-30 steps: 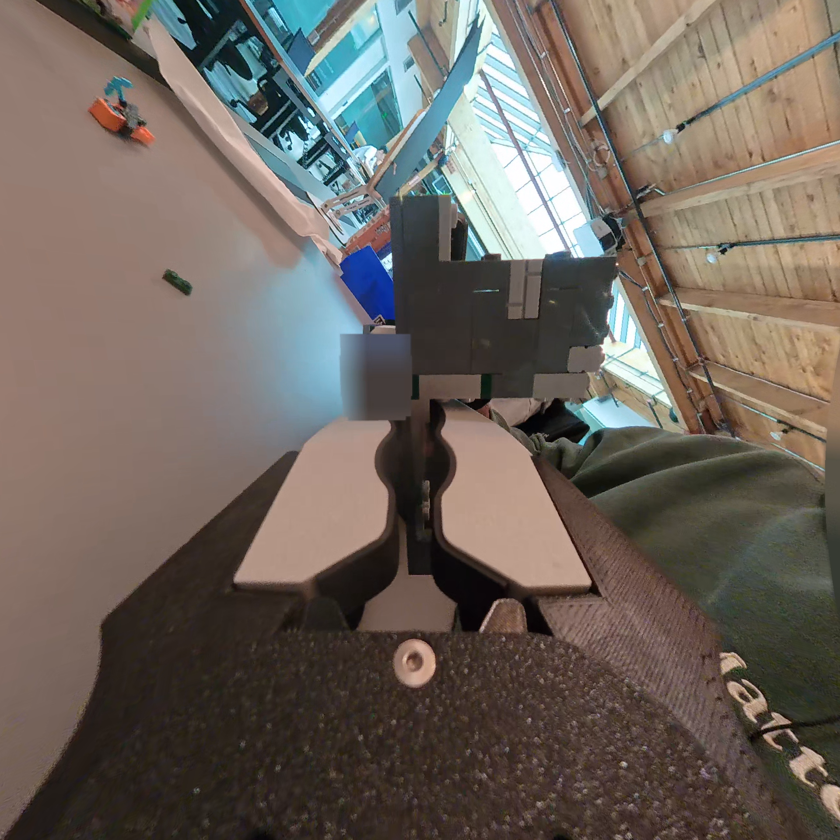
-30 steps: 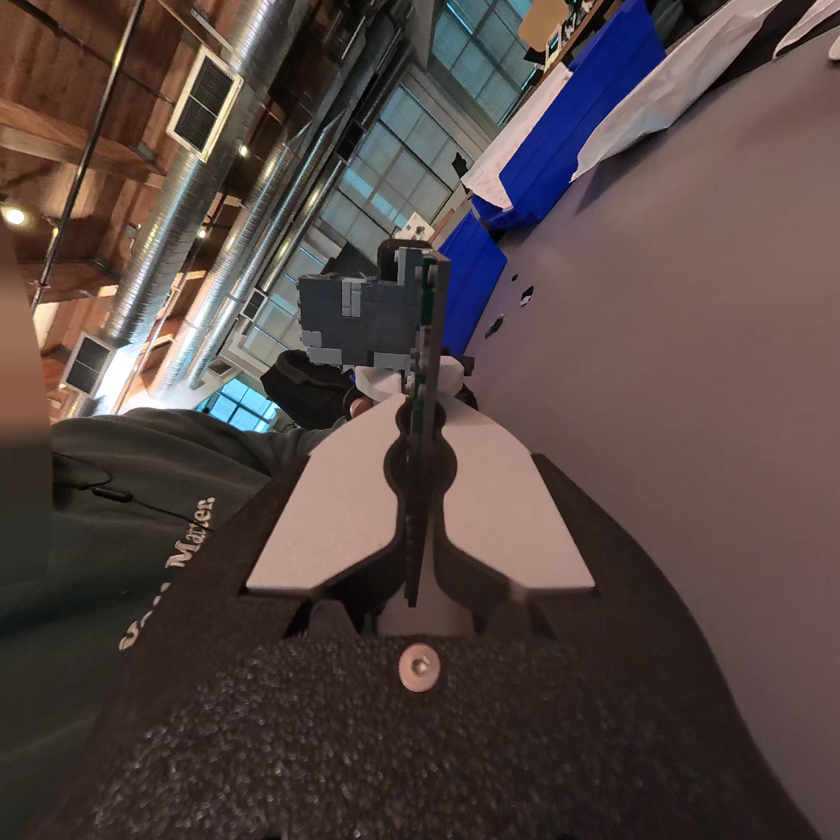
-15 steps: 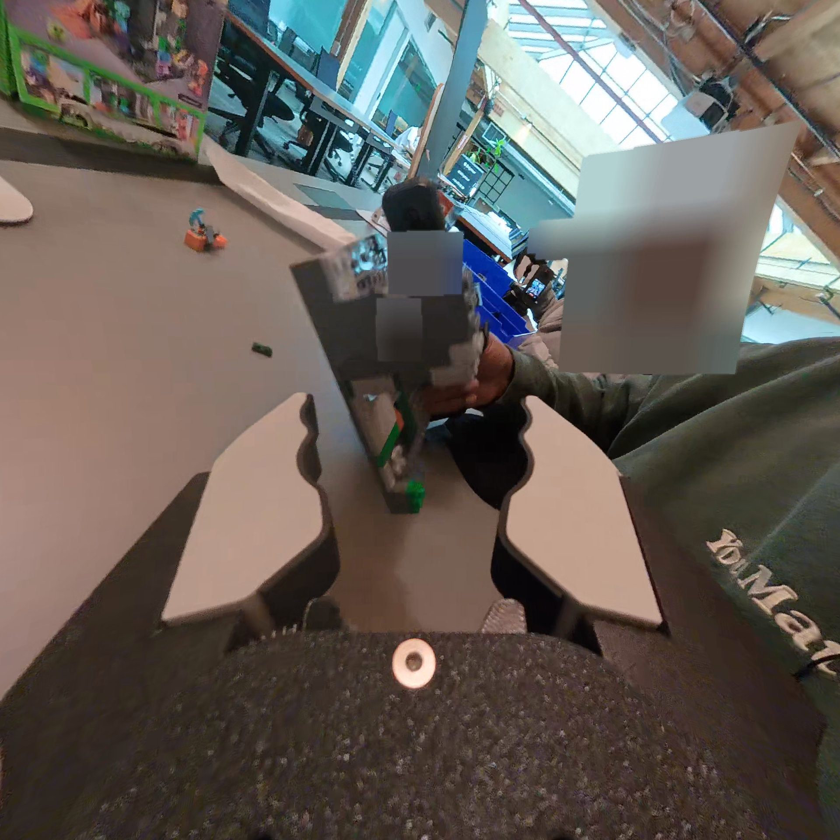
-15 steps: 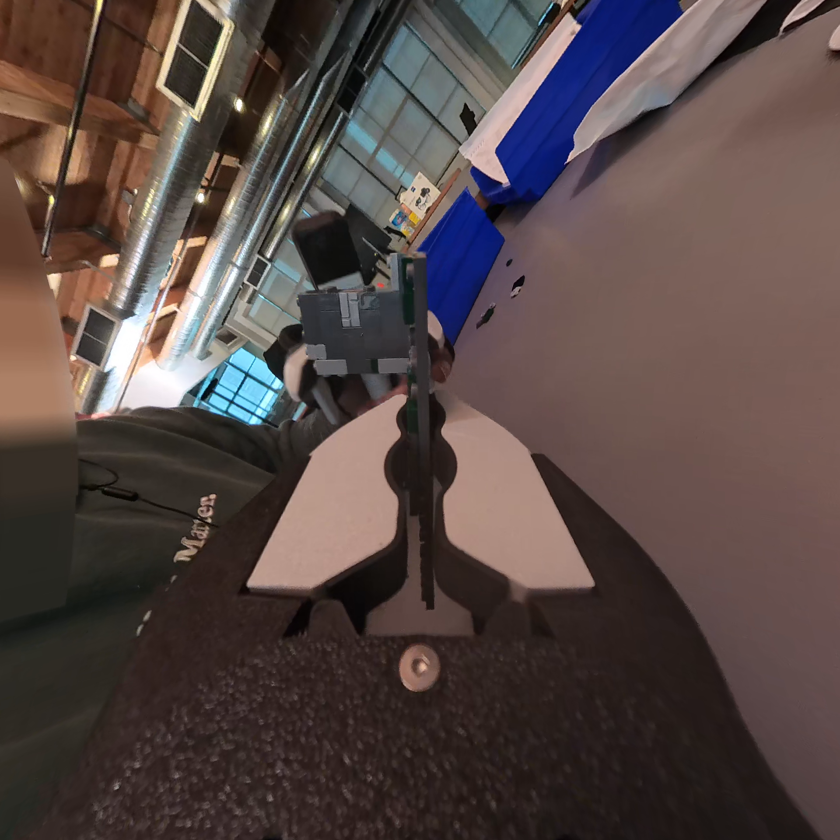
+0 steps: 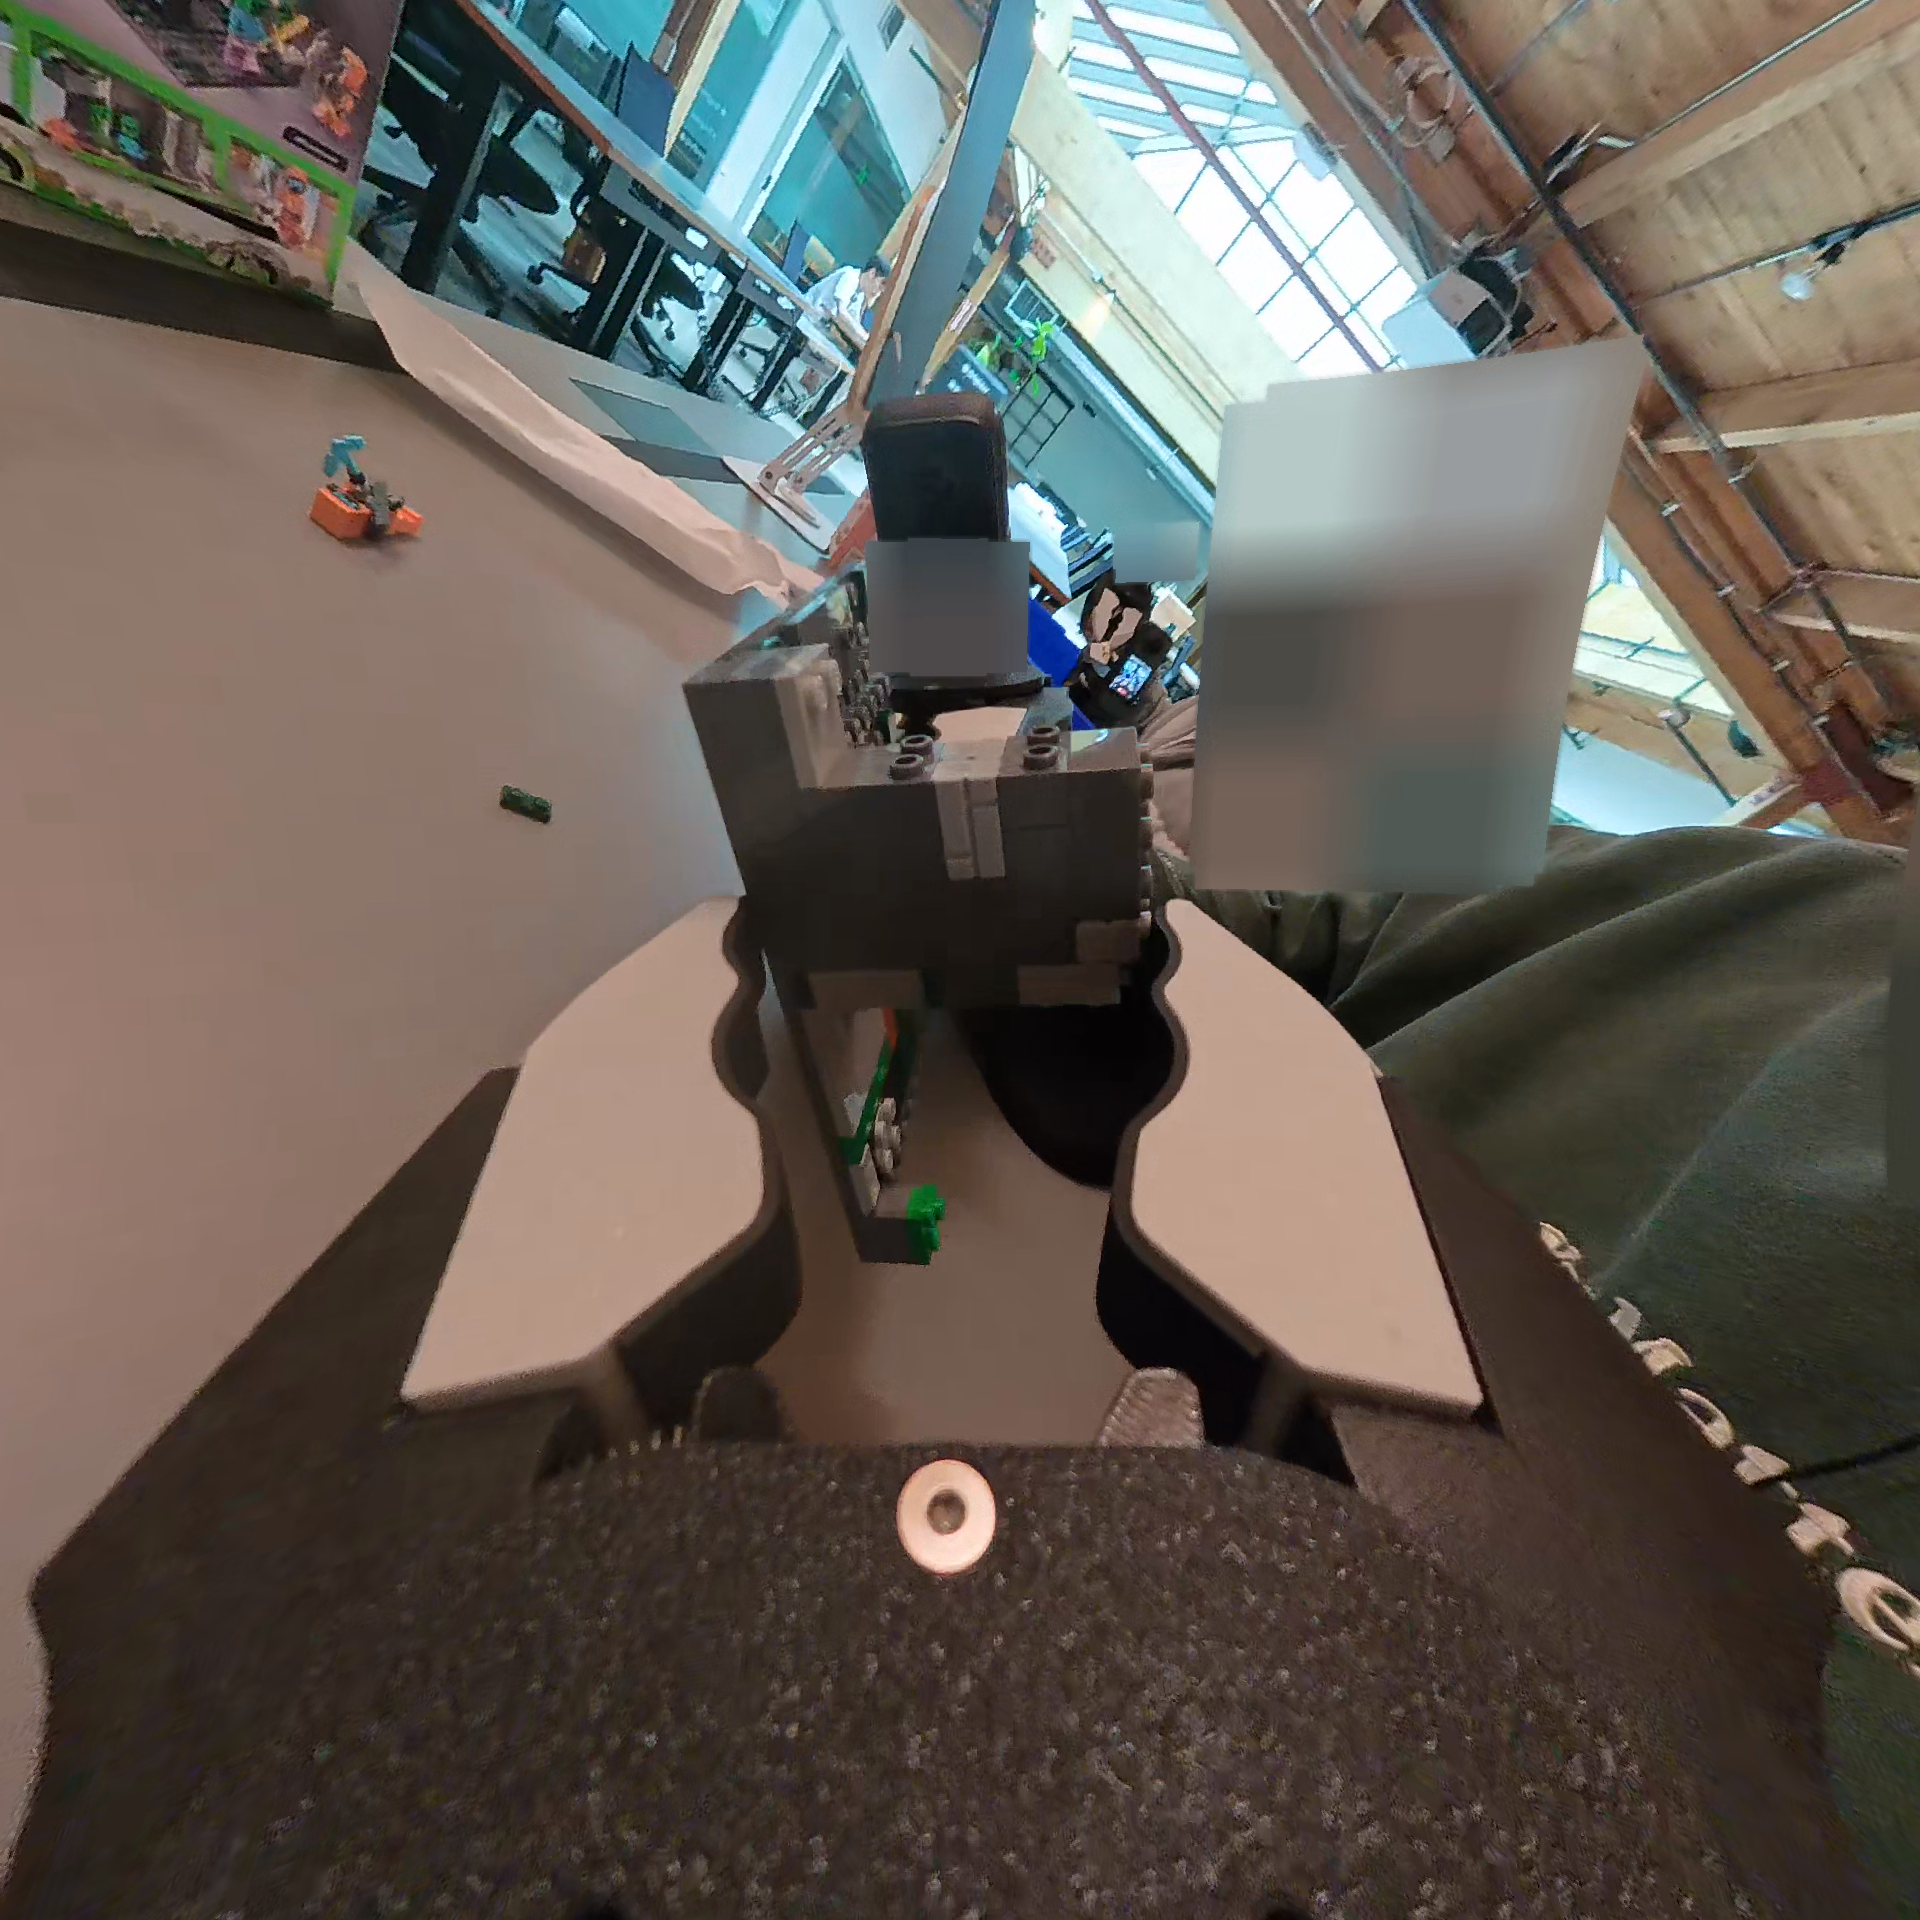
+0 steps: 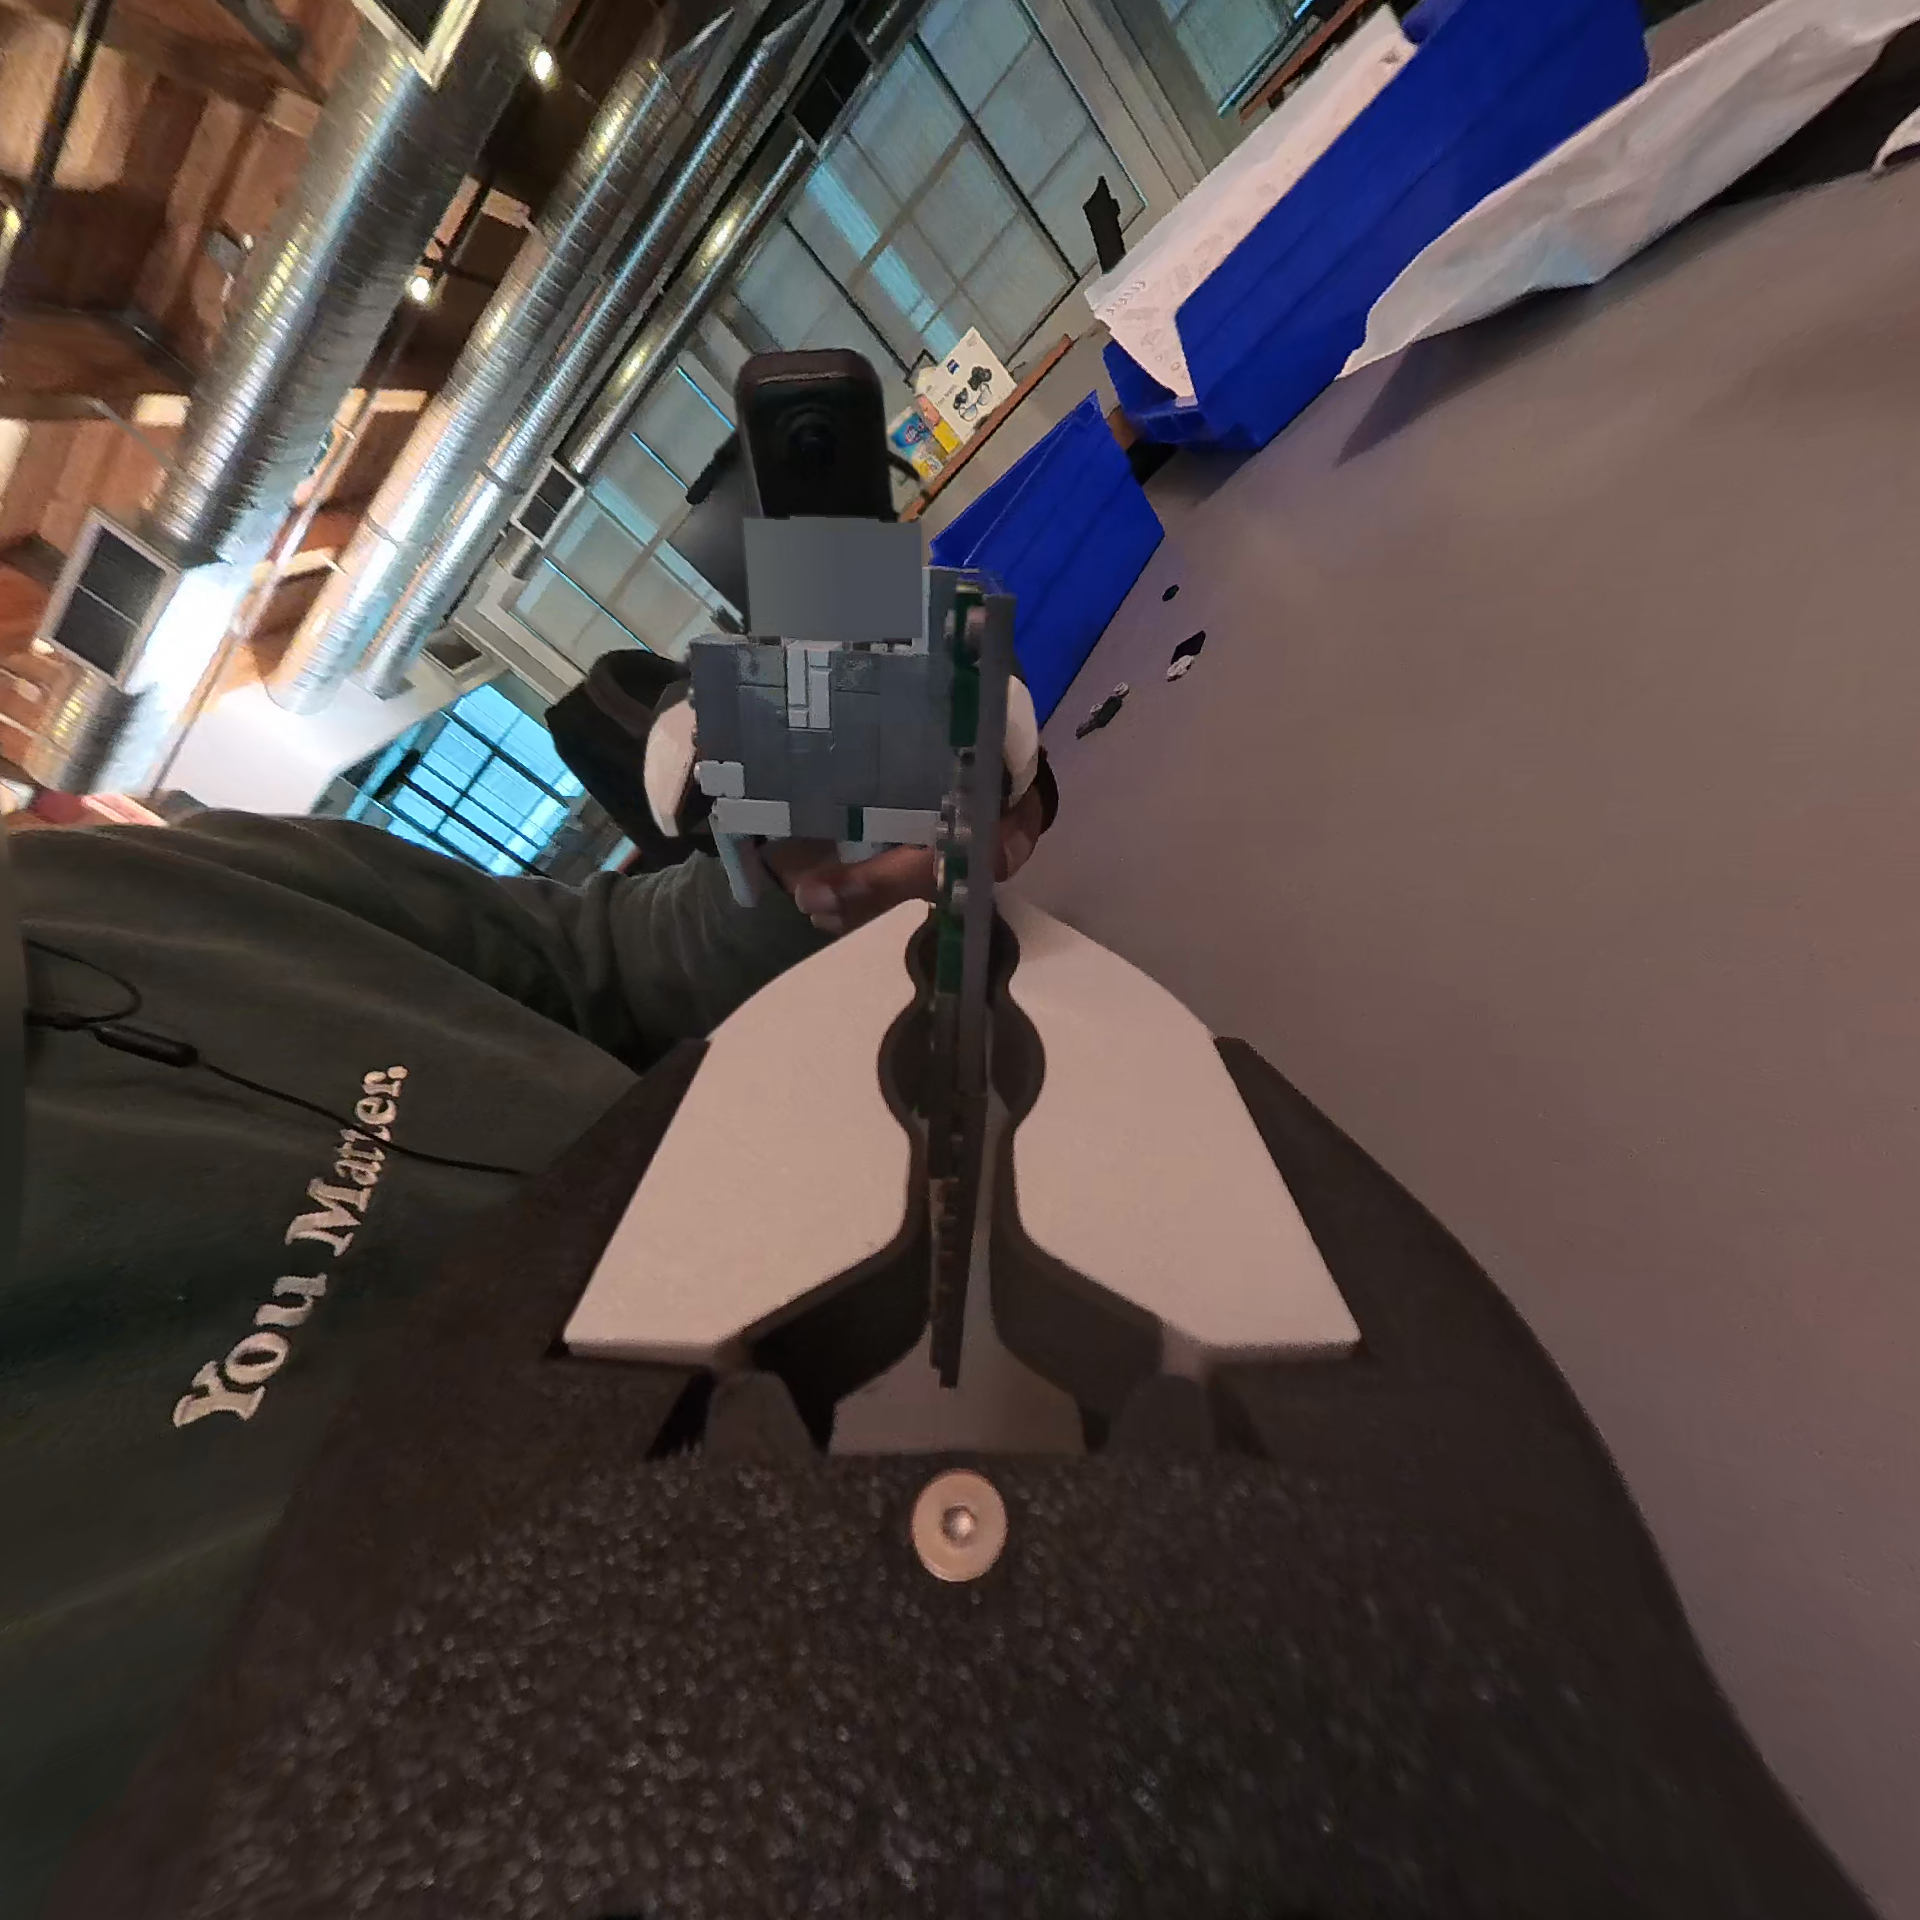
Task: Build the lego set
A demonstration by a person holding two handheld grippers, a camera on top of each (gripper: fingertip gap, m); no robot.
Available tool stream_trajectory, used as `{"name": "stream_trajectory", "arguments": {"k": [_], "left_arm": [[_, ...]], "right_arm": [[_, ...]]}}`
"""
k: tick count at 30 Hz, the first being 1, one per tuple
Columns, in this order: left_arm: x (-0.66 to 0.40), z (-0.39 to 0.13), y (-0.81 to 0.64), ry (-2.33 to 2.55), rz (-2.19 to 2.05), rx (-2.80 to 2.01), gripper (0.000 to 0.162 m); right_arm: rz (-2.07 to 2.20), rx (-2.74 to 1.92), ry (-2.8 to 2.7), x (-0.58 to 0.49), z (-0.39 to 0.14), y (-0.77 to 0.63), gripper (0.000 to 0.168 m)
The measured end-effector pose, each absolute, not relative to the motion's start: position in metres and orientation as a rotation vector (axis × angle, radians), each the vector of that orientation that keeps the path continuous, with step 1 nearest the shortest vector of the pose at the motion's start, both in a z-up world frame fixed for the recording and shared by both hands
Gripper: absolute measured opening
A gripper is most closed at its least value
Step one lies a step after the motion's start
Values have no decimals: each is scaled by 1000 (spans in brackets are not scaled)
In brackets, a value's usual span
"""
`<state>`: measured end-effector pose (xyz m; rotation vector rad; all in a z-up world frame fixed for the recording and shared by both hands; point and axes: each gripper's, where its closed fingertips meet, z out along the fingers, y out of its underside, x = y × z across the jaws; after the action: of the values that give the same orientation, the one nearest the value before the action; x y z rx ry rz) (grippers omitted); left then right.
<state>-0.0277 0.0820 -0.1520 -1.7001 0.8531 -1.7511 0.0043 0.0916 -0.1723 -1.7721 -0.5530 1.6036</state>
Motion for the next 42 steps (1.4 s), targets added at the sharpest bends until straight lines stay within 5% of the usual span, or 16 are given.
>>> {"name": "stream_trajectory", "arguments": {"k": [35, 42], "left_arm": [[-38, -154, 87, 738, -1991, -1614, 69], [-34, -156, 84, 821, -1886, -1615, 80]], "right_arm": [[1547, -1860, -444, -3, -177, 92, 6], [1598, -1856, -383, 0, -175, 94, 5]]}}
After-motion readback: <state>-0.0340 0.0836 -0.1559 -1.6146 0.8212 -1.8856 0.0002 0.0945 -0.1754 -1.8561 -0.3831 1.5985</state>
